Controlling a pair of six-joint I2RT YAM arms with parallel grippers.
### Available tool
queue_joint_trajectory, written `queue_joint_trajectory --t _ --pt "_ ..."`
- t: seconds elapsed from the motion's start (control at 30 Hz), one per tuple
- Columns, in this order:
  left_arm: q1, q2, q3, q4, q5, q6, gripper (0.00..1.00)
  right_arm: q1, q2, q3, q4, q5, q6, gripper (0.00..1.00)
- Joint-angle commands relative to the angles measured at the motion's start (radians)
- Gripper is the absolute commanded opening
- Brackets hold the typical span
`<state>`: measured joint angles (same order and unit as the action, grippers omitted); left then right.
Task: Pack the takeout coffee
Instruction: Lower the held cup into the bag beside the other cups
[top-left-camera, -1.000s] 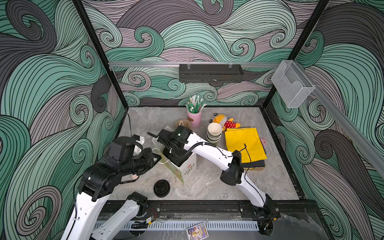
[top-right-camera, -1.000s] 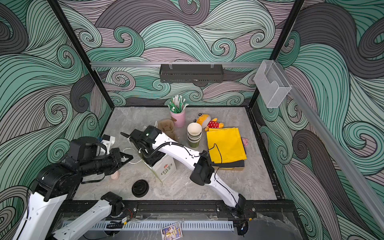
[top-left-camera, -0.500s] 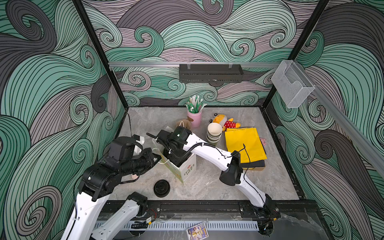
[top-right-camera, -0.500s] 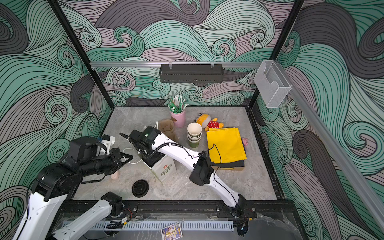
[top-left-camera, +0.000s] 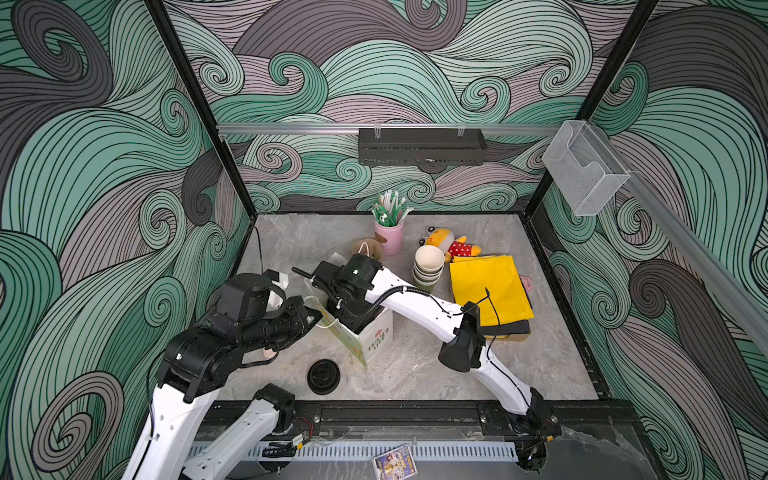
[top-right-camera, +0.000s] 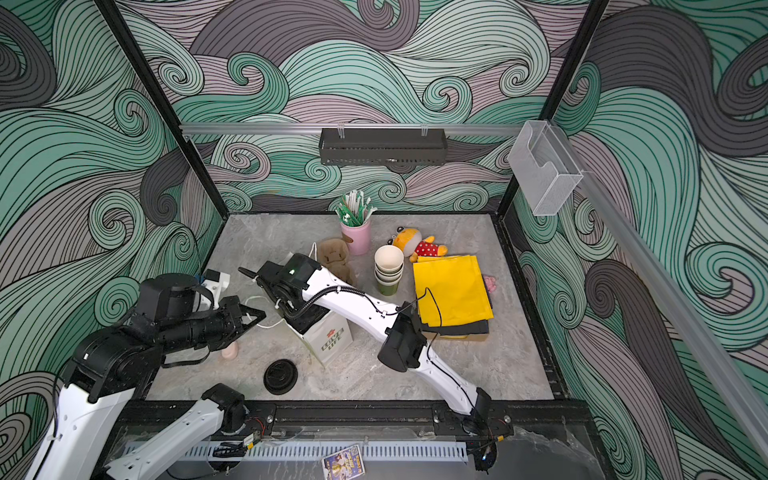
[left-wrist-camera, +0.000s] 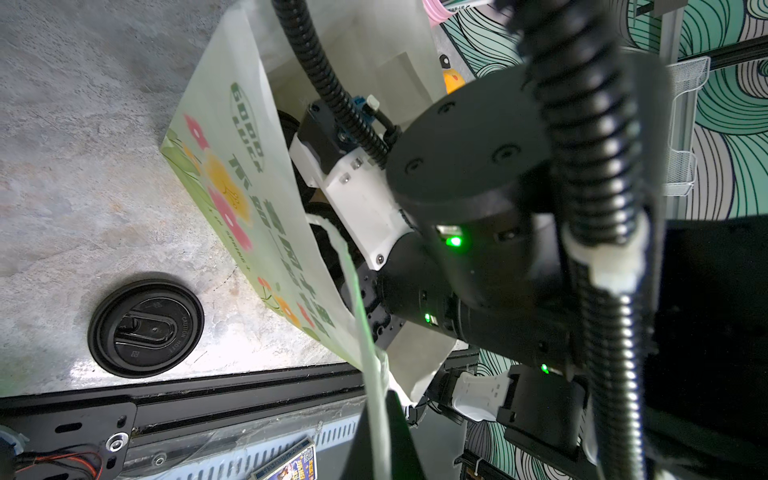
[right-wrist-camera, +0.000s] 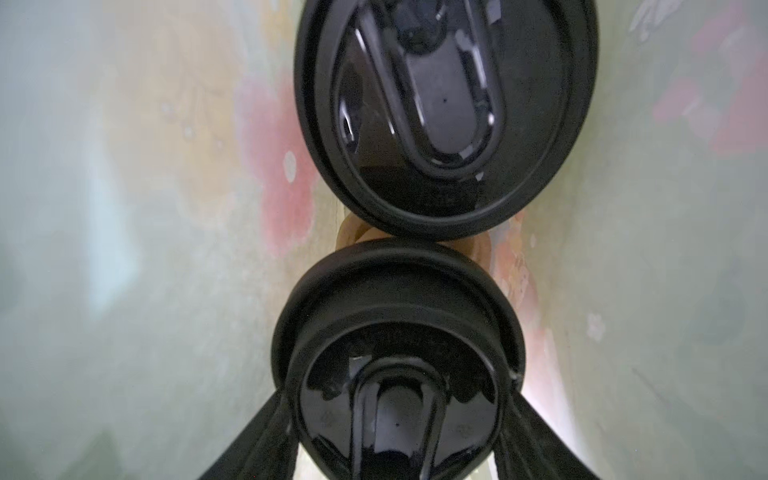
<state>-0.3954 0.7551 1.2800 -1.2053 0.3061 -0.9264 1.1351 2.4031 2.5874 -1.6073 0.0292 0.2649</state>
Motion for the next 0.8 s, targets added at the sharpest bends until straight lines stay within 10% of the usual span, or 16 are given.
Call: queue_joint_trajectory --t 0.0,0.77 --pt "-0.007 -0.001 0.010 -0.023 -0.015 0.022 0.00 -0.001 0.065 -0.051 -0.121 0.022 -0.013 0.51" --pt "-0.007 -0.006 0.011 -0.025 -0.021 0.022 0.00 -0.007 0.074 -0.040 -0.081 0.038 -0.005 0.50"
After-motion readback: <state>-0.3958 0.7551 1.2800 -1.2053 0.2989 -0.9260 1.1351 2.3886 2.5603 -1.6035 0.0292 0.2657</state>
